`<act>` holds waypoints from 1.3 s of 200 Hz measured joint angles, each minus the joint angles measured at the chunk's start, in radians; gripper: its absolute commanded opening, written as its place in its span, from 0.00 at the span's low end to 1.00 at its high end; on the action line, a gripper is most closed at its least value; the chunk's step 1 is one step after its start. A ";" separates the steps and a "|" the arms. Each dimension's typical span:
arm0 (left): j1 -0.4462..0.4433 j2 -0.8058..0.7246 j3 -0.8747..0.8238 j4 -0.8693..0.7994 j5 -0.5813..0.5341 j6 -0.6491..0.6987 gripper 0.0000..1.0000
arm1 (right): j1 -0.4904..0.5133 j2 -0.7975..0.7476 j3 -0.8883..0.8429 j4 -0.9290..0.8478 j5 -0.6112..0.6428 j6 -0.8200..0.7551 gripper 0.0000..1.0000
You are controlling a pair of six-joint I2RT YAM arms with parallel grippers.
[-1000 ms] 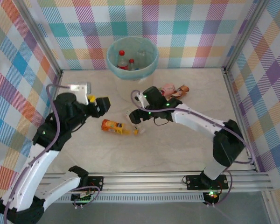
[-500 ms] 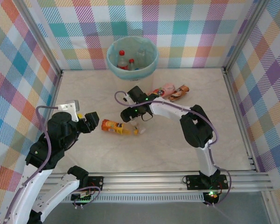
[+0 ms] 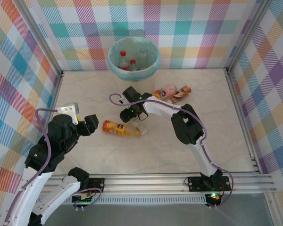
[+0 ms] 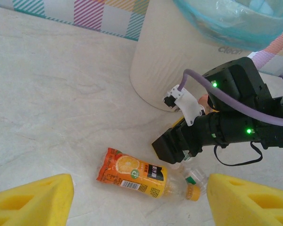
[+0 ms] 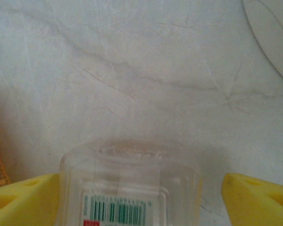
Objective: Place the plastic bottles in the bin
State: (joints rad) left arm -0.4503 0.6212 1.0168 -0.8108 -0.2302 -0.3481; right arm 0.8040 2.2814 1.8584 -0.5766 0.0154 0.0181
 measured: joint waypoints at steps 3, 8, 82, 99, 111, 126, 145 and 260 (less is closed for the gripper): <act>0.000 0.000 0.000 0.000 0.000 0.000 0.75 | 0.001 0.000 0.002 -0.003 0.000 -0.008 0.69; 0.000 0.000 0.000 0.000 0.000 0.000 0.75 | 0.001 0.000 0.003 -0.008 -0.001 -0.007 0.66; 0.000 0.021 0.022 0.005 -0.043 0.027 0.77 | 0.019 -0.069 0.038 -0.088 -0.042 -0.023 0.56; 0.000 0.039 0.046 0.034 -0.056 0.042 0.77 | 0.034 -0.141 0.036 -0.096 -0.062 -0.023 0.55; 0.000 0.051 0.063 0.061 -0.063 0.055 0.77 | 0.043 -0.205 0.036 -0.097 -0.082 -0.024 0.54; 0.000 0.068 0.093 0.091 -0.071 0.074 0.76 | 0.048 -0.288 0.038 -0.096 -0.114 -0.027 0.54; 0.000 0.101 0.145 0.133 -0.079 0.101 0.76 | 0.055 -0.368 0.076 -0.097 -0.160 -0.043 0.54; 0.052 0.651 0.552 0.384 -0.072 0.245 0.75 | -0.156 -0.292 0.589 0.182 -0.206 -0.136 0.50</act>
State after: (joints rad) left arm -0.3981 1.2720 1.5688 -0.4267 -0.3019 -0.1036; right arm 0.6483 1.9892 2.4474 -0.3943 -0.1902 -0.1181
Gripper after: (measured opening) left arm 0.753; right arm 0.538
